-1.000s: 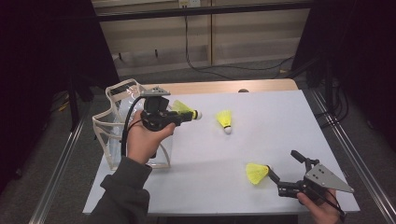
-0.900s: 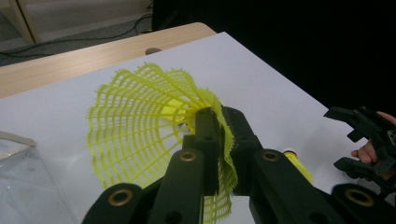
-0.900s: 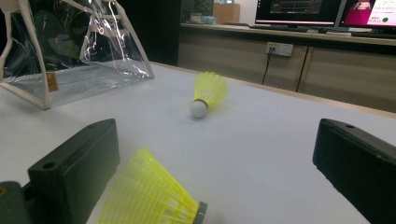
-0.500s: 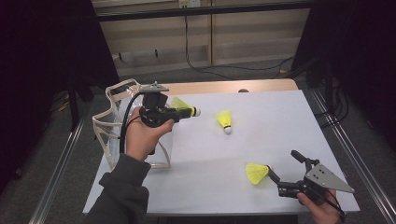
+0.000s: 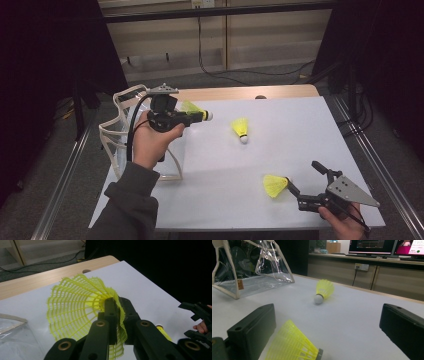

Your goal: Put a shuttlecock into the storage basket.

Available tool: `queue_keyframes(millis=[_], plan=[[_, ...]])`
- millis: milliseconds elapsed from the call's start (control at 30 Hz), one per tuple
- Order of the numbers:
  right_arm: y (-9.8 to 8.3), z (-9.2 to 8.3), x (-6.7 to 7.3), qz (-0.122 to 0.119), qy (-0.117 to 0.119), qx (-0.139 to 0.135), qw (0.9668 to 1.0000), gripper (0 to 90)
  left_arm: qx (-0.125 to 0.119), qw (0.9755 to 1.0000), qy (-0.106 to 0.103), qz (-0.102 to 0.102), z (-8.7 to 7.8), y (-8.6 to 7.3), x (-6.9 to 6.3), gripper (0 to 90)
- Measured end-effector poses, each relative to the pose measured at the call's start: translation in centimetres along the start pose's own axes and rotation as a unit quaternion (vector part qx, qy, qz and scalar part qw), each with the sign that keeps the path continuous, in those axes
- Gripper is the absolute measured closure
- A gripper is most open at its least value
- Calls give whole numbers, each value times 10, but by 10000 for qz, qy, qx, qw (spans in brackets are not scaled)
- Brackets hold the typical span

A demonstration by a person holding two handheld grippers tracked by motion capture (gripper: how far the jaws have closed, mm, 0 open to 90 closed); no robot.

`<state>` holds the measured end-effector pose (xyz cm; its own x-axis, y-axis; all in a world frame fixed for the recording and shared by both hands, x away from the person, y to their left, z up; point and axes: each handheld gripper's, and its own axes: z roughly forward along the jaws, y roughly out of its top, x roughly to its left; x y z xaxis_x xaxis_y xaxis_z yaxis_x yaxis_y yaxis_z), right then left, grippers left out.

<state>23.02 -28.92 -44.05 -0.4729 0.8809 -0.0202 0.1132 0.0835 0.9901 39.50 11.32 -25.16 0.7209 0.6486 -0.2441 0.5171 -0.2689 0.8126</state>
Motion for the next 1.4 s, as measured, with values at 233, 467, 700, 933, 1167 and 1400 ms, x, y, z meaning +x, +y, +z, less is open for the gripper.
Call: queue_keyframes(millis=[233, 467, 700, 933, 1167, 1400], plan=[[0, 0, 0, 8, 9, -10, 10000, 6, -26, 9999, 96, -44, -3, 4, 6, 857], [0, 0, 0, 4, -4, -8, 10000, 6, -58, 9997, 224, -69, -8, 6, 12, 857], [0, 0, 0, -1, -4, -9, 10000, 6, -89, 9994, 321, -88, -11, 8, 17, 858], [0, -1, 0, -3, -7, -21, 10000, 6, -142, 9991, 385, -142, -14, 8, 21, 858], [0, -1, -1, -2, -7, -23, 10000, 6, -157, 9988, 428, -161, -17, 9, 24, 858], [0, -1, -1, 10, -10, -24, 10000, 6, -210, 9984, 483, -218, -21, 9, 29, 858]])
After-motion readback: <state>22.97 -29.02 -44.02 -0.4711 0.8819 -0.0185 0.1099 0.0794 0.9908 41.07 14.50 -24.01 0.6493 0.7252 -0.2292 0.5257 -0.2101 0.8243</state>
